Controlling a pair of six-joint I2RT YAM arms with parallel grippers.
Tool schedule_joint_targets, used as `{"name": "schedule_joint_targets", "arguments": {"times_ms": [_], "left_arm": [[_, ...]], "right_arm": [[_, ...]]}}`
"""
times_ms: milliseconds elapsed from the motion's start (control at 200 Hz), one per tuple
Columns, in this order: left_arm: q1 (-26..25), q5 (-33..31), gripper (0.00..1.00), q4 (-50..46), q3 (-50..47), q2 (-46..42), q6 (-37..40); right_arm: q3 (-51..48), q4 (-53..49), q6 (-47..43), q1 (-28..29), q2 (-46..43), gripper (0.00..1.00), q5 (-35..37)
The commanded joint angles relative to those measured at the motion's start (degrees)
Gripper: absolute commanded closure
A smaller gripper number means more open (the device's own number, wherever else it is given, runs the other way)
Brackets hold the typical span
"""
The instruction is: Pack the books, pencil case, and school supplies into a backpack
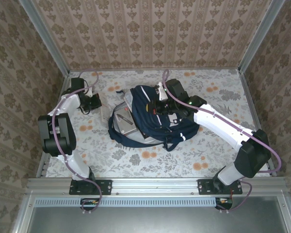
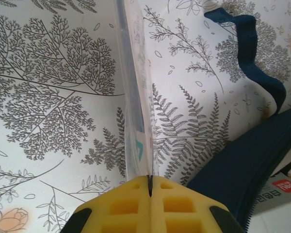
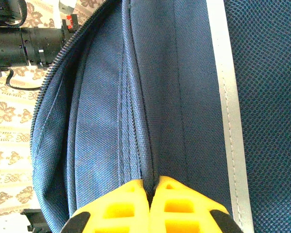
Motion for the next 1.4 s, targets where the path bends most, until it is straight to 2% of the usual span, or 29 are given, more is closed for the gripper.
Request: {"name": "schedule_joint_targets", "arguments": {"times_ms": [0,355,500,540,575,645,720,855,1150,1395], "left_arm": [[1.0,3.6,1.0,0.0,-1.2,-3.2,-2.4],[1.1,6.1,1.0,-1.2,-0.9,-14.3,-8.0],[1.4,4.1,1.0,-2.4,-2.4,-16.1,-7.5],[1.7,3.6,0.79,-2.7,-2.8,-15.2,-7.4],[2.0,3.7,0.66,-2.8,-3.1,-14.2,-7.3],[1.7,2.3,0.6,-3.3,-3.1,-11.6,-6.2],[0.8,-0.4,0.6,-3.8,-2.3,-8.4,-4.2],[-3.0,-9.5,0.61,-5.8,0.9,-3.3,-1.1],[-11.0,-24.6,0.66,-11.7,12.0,11.3,2.7],[-13.3,-26.3,0.64,-12.2,15.6,16.4,2.8]], "right_arm": [[1.8,-1.4,0.4,-0.7,-0.6,0.99,0.7],[3.4,-2.2,-0.4,-1.4,-1.1,1.0,1.1],[3.6,-1.8,-0.4,-1.6,-1.1,1.0,1.0],[3.6,-1.7,-0.4,-1.6,-1.1,1.0,0.8],[3.6,-1.7,-0.3,-1.6,-1.0,1.0,0.8],[3.4,-1.6,-0.2,-1.6,-0.9,0.99,0.5],[3.3,-1.5,0.0,-1.6,-0.9,0.99,0.4],[2.8,-1.9,-0.2,-1.6,-1.3,0.99,0.9],[2.8,-2.8,-0.8,-2.3,-1.3,0.99,0.9],[2.1,-2.9,-0.8,-2.9,-1.4,0.99,0.8]]}}
